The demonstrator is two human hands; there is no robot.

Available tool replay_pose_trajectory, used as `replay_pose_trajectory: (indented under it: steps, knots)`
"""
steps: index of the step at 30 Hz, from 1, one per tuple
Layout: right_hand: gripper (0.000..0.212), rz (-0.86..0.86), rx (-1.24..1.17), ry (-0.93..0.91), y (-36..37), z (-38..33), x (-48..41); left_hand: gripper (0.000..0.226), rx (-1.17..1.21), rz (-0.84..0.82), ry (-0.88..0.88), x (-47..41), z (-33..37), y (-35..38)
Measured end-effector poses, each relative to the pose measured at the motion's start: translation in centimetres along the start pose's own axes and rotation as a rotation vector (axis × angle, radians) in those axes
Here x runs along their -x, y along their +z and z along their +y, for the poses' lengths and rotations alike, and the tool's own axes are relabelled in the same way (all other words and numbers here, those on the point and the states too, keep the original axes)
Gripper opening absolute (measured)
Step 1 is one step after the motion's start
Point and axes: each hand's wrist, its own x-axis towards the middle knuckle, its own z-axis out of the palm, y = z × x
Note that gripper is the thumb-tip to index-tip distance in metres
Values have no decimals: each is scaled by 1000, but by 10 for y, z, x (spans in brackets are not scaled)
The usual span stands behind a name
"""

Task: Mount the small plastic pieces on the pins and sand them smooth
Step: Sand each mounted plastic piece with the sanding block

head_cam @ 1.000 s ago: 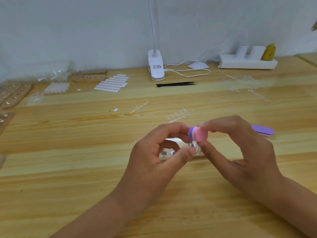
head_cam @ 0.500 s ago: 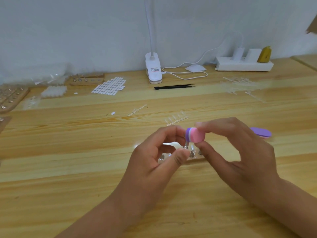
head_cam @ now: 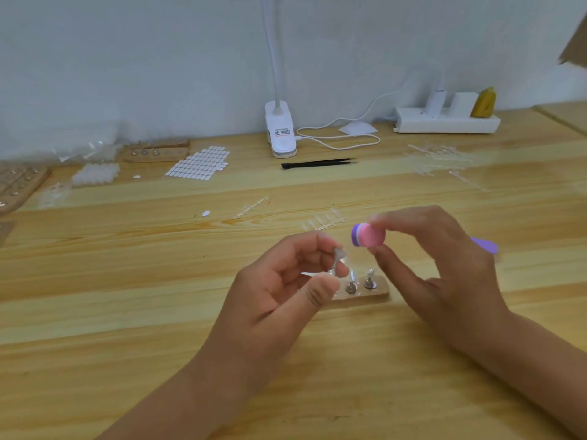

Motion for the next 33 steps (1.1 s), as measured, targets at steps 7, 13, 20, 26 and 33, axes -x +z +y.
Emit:
replay_pose_trajectory:
  steps: [7, 13, 20, 26, 33]
  knots:
    - [24, -42, 49, -72, 3, -1, 2, 25, 22, 1, -30, 2, 2, 3]
    - [23, -47, -9, -137, 4, -9, 6, 25, 48, 46, -76, 1, 4, 5]
    - [23, -41, -42, -96, 2, -9, 3, 31, -10, 92, -121, 1, 7, 2]
    - [30, -91, -11, -88, -2, -1, 0, 30, -80, 148, -158, 4, 10, 2]
    - [28, -167, -16, -99, 0, -3, 3, 30, -78, 158, -180, 5, 9, 3]
